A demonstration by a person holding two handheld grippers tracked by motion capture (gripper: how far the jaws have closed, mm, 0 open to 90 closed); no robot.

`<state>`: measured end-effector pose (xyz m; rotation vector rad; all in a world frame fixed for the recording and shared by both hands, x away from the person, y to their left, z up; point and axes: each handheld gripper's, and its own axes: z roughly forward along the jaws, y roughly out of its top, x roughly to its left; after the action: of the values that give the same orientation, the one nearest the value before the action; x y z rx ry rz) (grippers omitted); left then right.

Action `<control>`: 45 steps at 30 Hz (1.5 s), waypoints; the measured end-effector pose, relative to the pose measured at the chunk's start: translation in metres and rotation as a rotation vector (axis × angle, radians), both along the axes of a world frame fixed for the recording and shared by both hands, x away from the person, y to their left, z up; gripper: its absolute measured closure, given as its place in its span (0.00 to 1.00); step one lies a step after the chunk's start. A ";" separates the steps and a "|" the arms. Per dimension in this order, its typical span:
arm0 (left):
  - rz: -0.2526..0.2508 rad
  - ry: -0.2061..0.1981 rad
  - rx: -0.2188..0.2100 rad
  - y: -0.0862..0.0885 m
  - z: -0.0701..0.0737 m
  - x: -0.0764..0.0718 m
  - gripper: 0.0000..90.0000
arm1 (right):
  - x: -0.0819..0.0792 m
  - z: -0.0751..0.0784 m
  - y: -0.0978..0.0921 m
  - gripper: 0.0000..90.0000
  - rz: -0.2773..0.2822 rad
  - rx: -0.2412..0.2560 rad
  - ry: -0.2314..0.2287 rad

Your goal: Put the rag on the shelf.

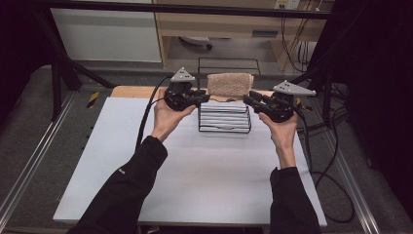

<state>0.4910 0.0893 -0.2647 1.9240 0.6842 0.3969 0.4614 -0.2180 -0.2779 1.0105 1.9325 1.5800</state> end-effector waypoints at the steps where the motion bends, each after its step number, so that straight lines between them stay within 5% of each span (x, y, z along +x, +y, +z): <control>1: 0.001 0.002 0.009 0.003 -0.001 -0.002 0.75 | -0.002 0.000 0.000 0.65 -0.001 0.000 0.005; 13: 0.032 0.057 0.057 0.044 -0.035 -0.032 0.39 | -0.025 -0.011 -0.009 0.32 -0.015 -0.016 0.058; 23: 0.075 0.095 0.071 0.088 -0.072 -0.058 0.13 | -0.039 -0.036 -0.011 0.10 -0.004 -0.049 0.127; 31: 0.132 0.121 0.105 0.119 -0.098 -0.080 0.07 | -0.049 -0.064 -0.011 0.05 0.019 -0.086 0.171; 45: 0.161 0.163 0.094 0.160 -0.142 -0.115 0.07 | -0.071 -0.116 -0.021 0.01 0.059 -0.110 0.245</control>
<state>0.3761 0.2490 -0.4072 2.0120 0.9465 0.3803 0.3905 -0.2385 -0.3935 1.1554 2.2049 1.4181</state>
